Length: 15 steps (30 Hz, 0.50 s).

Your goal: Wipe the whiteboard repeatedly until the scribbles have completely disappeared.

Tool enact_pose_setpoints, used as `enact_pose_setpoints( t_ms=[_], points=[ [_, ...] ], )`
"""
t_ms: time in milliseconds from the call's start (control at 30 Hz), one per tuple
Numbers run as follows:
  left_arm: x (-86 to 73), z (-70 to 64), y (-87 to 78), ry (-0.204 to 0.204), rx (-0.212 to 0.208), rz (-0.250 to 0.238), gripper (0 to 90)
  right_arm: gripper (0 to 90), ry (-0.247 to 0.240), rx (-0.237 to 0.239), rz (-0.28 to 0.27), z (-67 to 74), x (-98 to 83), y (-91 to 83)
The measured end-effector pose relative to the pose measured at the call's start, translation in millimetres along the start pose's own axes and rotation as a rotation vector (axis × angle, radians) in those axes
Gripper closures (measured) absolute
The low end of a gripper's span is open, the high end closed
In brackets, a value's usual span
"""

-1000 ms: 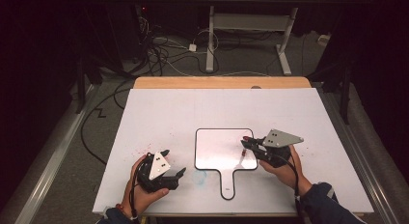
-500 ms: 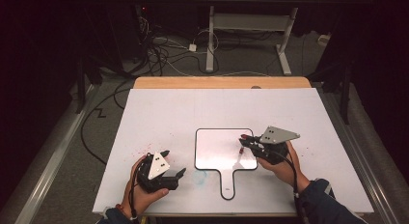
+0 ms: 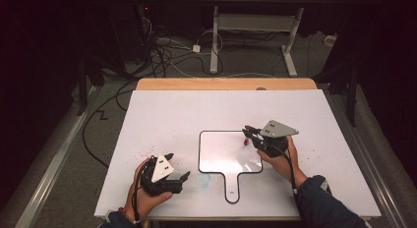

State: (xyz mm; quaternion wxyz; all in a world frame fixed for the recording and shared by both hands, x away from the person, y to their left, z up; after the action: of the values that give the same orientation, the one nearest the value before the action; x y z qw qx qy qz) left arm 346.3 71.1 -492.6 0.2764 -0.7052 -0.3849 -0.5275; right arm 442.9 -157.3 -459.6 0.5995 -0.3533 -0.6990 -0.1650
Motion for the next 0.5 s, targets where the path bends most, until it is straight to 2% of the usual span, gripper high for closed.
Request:
enact_pose_setpoints(
  t_ms=[100,200,267,333,433,500],
  points=[
    [0.3,-0.1,0.5,-0.008,0.000,-0.001,19.6,81.7,0.035,0.033,-0.001,8.3,2.9,3.5],
    [-0.3,0.2,0.7,-0.011,0.002,0.002,19.6,81.7,0.029,0.082,-0.003,23.7,6.2,3.6],
    [-0.5,-0.3,0.5,-0.013,0.000,0.003,19.6,81.7,0.017,0.088,0.001,26.5,7.0,2.7],
    [-0.9,-1.0,0.3,-0.010,-0.002,0.006,19.6,81.7,0.025,0.079,0.003,20.7,5.7,2.2],
    [-1.3,-1.1,0.6,-0.012,-0.003,0.007,19.6,81.7,0.021,0.034,0.011,6.1,2.6,2.0],
    [-1.6,-0.9,0.9,-0.011,-0.003,0.008,19.6,81.7,0.044,0.030,0.009,1.7,1.7,1.5]
  ],
)
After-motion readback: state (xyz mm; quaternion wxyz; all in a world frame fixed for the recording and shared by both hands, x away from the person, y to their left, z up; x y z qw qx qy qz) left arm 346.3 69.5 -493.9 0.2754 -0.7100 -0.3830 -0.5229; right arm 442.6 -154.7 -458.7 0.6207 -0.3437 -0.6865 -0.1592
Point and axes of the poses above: each handheld gripper's, and its own axes: y roughly forward along the jaws, x roughly out of its top, z roughly to its left, the point moved 7 cm from there along y, roughly forward along the jaws, and after that the axes turned 13 degrees about -z, right-handed, at the moved point
